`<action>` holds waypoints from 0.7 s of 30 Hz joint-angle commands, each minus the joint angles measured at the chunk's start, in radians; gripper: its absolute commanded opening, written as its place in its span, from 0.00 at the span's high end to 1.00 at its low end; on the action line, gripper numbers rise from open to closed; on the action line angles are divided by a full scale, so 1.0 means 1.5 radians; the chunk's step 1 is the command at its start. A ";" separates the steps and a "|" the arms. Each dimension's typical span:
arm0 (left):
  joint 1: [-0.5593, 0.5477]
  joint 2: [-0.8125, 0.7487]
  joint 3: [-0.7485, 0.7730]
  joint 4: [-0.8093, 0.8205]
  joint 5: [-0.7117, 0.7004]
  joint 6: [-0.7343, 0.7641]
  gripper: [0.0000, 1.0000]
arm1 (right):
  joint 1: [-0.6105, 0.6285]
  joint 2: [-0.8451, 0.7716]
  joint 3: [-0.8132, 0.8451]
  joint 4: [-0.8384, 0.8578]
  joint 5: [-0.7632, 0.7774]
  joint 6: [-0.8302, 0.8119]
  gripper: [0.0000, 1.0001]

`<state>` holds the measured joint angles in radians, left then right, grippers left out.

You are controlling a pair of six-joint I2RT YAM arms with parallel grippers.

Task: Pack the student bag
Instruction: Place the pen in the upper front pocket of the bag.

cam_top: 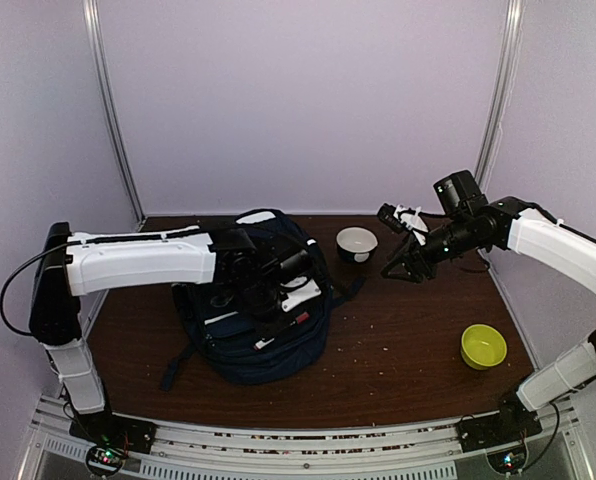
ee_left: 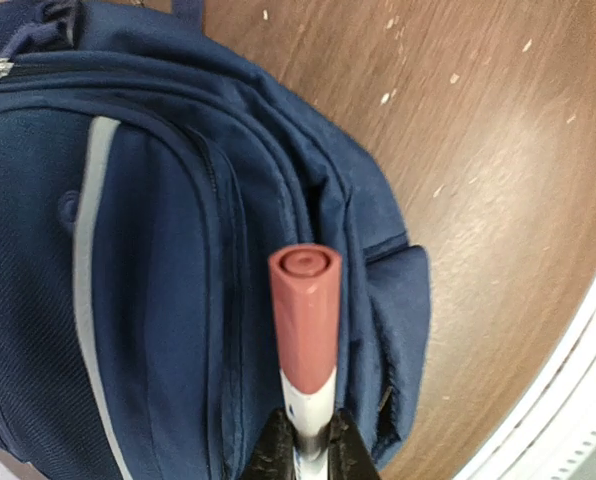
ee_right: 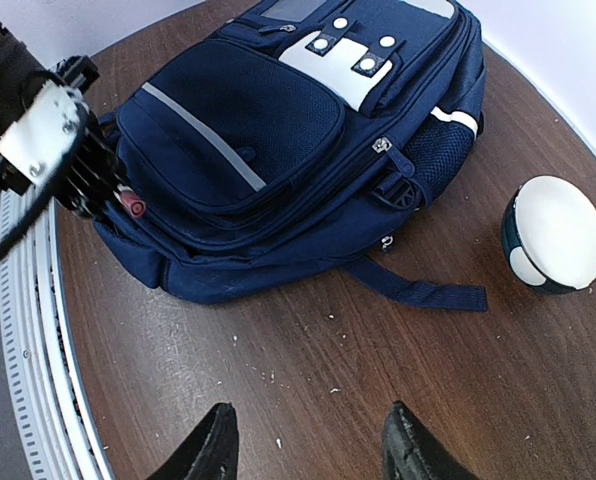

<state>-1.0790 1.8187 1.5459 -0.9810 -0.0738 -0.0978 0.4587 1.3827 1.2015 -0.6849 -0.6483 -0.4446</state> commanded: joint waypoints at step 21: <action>-0.005 0.150 0.111 -0.111 -0.446 0.059 0.99 | 0.001 0.008 0.011 -0.001 0.005 0.003 0.51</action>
<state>-1.0962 2.0182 1.6810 -1.1336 -0.6254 -0.0174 0.4587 1.3872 1.2015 -0.6849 -0.6479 -0.4450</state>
